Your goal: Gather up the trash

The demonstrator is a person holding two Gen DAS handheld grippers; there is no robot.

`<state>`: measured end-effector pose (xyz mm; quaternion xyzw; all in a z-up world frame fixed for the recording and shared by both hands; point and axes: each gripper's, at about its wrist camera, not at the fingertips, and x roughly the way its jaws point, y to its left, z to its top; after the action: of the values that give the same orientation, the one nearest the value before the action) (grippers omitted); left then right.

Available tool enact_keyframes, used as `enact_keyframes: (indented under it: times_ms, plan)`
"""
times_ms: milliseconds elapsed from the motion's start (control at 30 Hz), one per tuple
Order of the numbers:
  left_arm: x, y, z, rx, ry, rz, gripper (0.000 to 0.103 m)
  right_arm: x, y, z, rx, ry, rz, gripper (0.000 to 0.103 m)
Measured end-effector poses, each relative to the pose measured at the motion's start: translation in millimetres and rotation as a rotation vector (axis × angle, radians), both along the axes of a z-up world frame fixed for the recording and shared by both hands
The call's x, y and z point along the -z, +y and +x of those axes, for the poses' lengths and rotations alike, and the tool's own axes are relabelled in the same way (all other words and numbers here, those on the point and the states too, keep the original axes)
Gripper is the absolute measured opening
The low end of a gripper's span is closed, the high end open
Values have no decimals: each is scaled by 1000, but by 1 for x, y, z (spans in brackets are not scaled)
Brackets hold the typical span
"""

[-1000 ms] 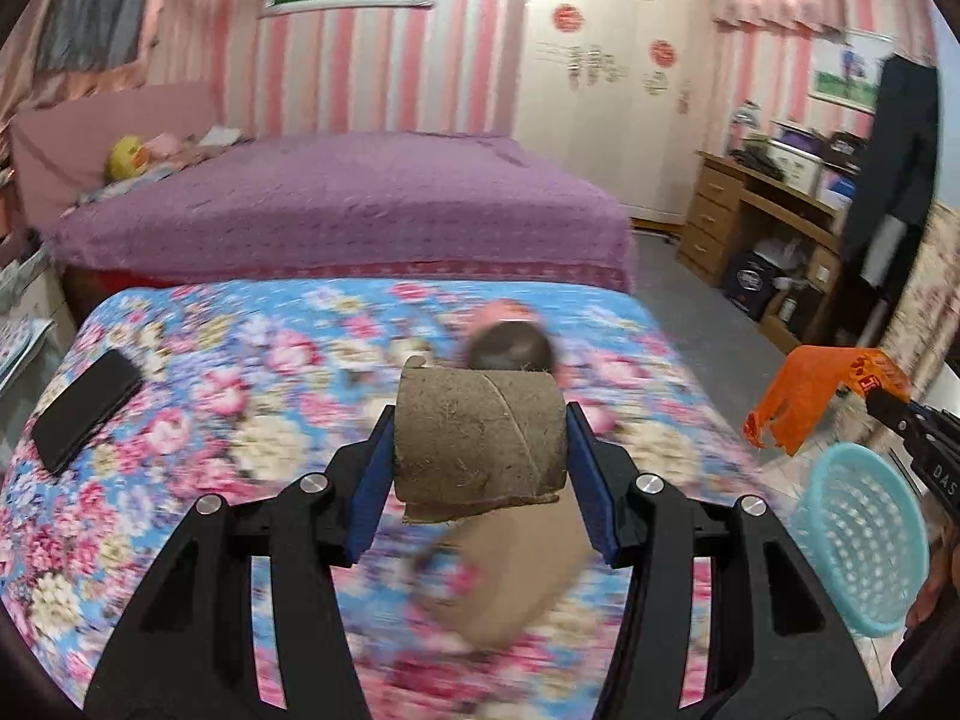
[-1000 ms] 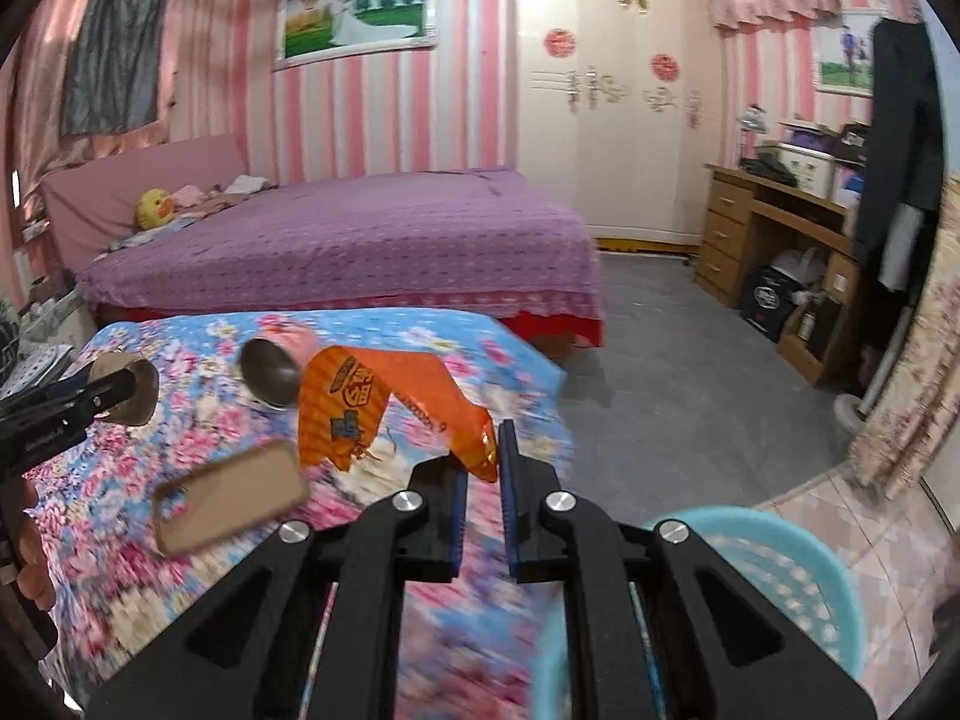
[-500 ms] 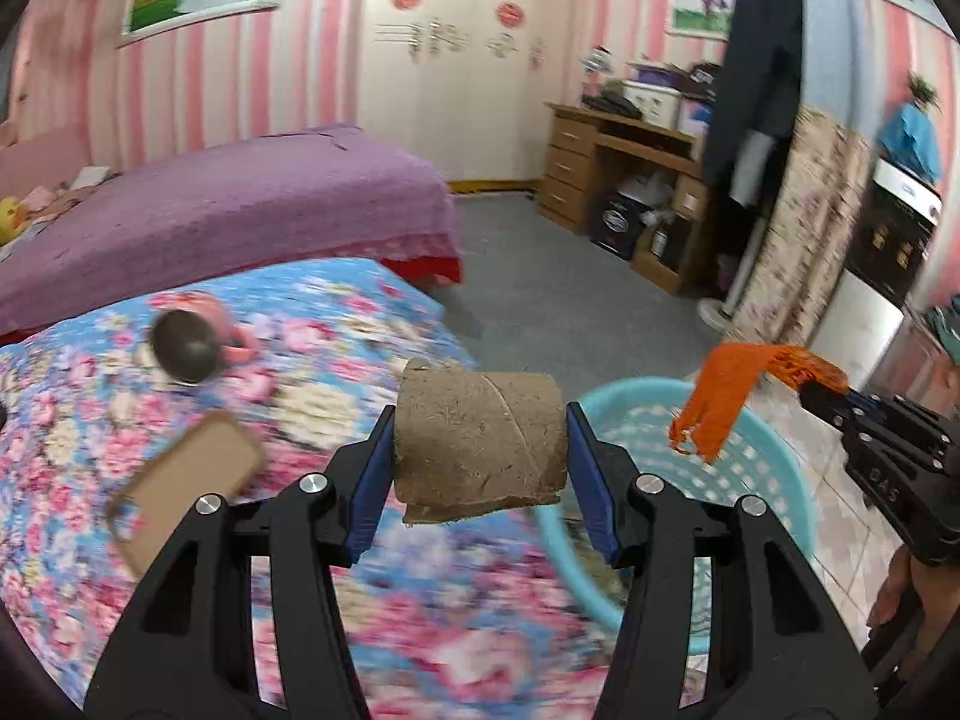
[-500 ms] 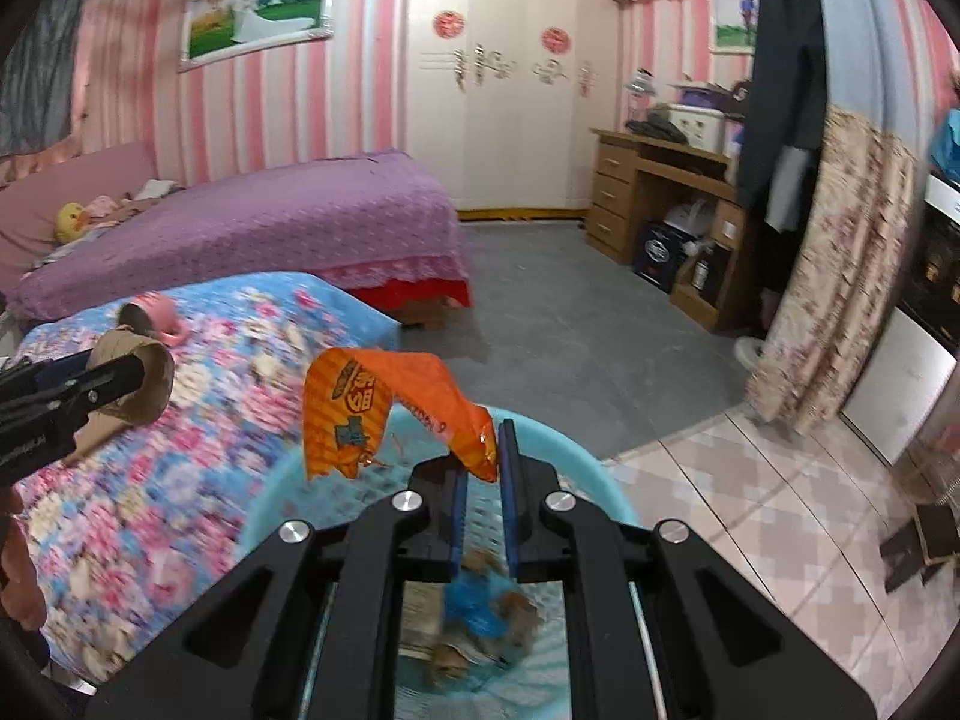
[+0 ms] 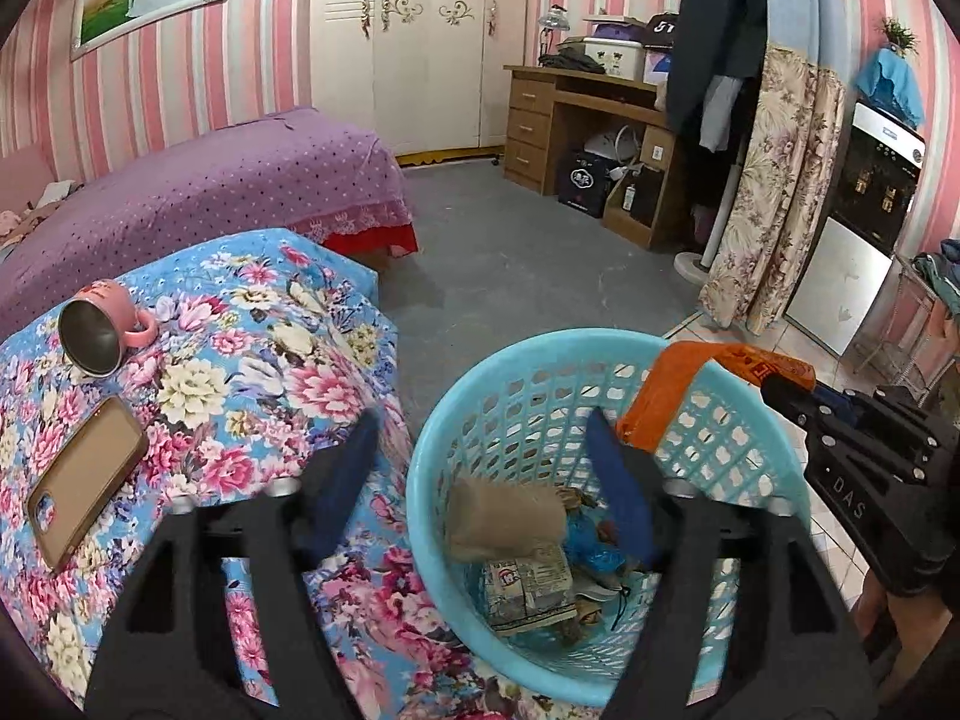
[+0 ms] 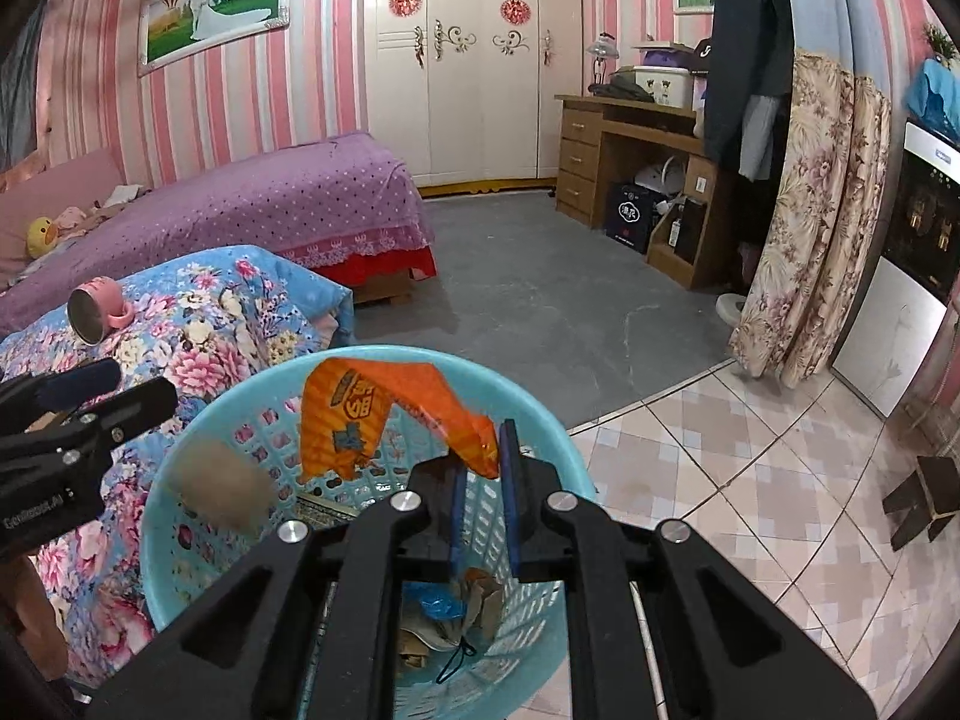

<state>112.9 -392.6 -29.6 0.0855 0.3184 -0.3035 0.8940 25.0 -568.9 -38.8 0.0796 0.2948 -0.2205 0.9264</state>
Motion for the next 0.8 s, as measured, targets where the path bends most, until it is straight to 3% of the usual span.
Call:
enact_keyframes:
  times_ms: [67, 100, 133, 233, 300, 500, 800]
  plan:
    - [0, 5, 2, -9, -12, -1, 85, 3, 0, 0, -2, -5, -2, 33]
    - [-1, 9, 3, -15, -17, 0, 86, 4, 0, 1, 0, -5, -3, 61]
    - [-3, 14, 4, -23, -20, -1, 88, 5, 1, 0, 3, -11, -7, 76]
    - [-10, 30, 7, -53, -39, -6, 92, 6, 5, -1, 8, -13, -14, 82]
    - [-17, 47, 8, -81, -67, -6, 95, 6, 6, -3, 17, -22, -5, 95]
    - [-41, 108, 8, -189, -111, -8, 97, -8, 30, -7, -9, -48, -13, 98]
    - [-74, 184, -23, -254, -206, 24, 98, -48, 97, -15, -100, -110, -21, 98]
